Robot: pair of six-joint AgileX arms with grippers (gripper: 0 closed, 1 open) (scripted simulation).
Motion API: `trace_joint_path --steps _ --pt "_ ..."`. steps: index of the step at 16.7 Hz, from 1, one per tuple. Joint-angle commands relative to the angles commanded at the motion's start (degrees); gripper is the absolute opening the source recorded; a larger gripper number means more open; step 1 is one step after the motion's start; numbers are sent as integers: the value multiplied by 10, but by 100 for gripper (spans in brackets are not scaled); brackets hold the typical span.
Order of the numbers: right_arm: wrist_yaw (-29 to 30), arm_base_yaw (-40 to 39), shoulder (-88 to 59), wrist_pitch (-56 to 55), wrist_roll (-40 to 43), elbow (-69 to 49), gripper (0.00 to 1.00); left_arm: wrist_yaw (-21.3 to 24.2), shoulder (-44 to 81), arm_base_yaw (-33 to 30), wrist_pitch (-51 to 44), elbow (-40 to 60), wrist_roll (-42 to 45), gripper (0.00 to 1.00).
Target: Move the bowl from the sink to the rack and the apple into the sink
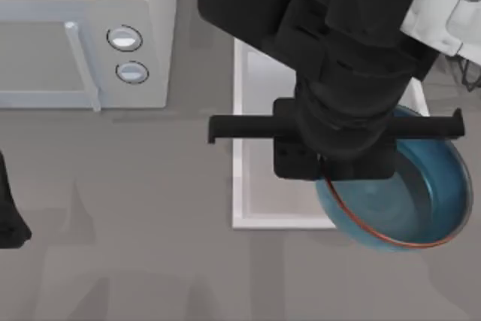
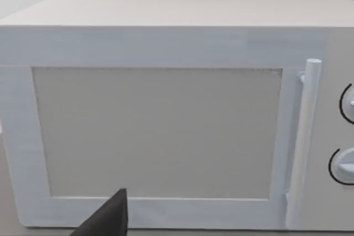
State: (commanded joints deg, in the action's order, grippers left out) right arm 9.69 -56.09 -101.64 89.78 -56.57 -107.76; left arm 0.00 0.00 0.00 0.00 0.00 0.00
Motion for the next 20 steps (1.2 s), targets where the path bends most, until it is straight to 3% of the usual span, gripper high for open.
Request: trace_joint_path --steps 7,10,14,20 --pt "-2 2 9 -3 -2 3 0 0 0 0 0 0 0 100" --pt "-29 42 38 -57 30 28 0 0 0 0 0 0 0 100" --pt "-96 153 104 -205 113 90 0 0 0 0 0 0 0 100" --pt "-213 400 206 -499 292 198 0 0 0 0 0 0 0 100"
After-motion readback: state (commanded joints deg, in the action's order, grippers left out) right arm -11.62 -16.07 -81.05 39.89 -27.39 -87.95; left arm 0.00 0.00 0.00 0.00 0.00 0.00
